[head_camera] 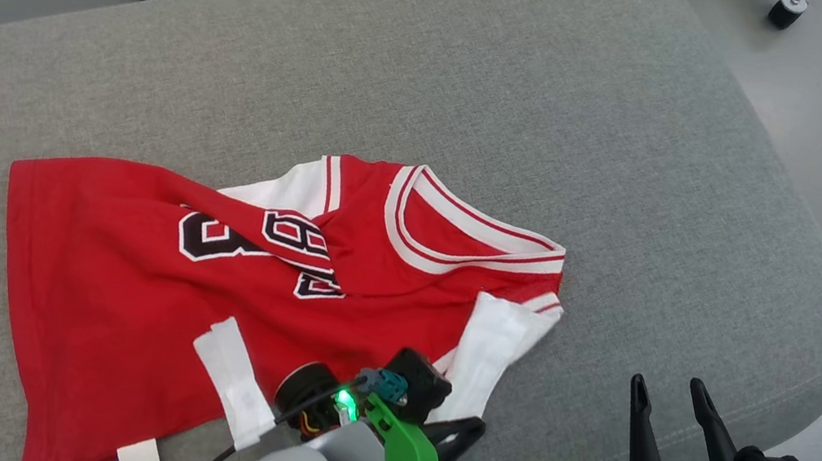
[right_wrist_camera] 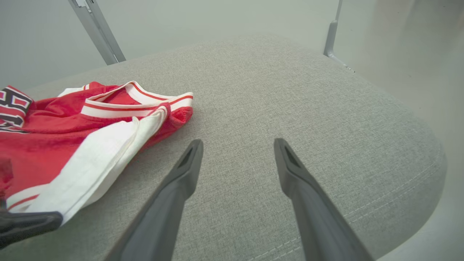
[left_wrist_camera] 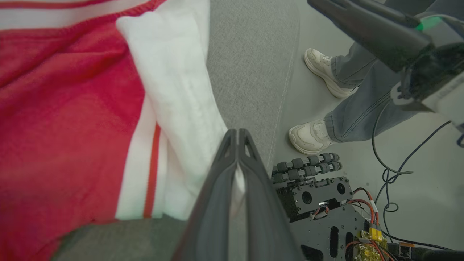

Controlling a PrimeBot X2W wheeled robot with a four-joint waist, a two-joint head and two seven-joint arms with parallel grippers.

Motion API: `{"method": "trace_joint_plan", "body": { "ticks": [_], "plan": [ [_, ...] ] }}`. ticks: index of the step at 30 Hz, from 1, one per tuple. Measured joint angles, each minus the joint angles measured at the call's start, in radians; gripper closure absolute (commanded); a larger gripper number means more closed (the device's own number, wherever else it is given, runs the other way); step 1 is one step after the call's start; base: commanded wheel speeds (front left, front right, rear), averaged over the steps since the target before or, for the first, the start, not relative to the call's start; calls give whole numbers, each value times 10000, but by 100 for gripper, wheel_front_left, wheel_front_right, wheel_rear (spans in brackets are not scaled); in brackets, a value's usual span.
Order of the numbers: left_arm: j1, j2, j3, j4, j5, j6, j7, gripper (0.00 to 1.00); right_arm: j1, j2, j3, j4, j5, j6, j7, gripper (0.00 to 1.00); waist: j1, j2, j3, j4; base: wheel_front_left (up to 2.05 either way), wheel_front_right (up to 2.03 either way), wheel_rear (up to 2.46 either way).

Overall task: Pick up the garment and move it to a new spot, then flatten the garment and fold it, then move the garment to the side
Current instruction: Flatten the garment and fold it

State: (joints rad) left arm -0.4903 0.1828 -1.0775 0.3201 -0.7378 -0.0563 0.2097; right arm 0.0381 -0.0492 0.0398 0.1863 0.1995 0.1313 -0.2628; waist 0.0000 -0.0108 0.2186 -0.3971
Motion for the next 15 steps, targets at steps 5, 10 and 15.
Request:
{"method": "trace_joint_plan", "body": {
  "ticks": [5, 10, 15],
  "plan": [
    [249, -224, -408, 573, -63, -430, -506, 100, -29, 0, 50, 81, 0, 0, 0, 0, 0, 0, 35, -72, 0, 0, 0],
    [304, -313, -688, 1476, 88, -646, -1852, 89, -31, 0, 82, 121, -10, 0, 0, 0, 0, 0, 61, -167, 0, 0, 0],
    [432, -562, -922, 2073, -17, -683, -3003, 0, -27, -2, 31, 125, -86, 0, 0, 0, 0, 0, 12, -176, 0, 0, 0]
  ]
}}
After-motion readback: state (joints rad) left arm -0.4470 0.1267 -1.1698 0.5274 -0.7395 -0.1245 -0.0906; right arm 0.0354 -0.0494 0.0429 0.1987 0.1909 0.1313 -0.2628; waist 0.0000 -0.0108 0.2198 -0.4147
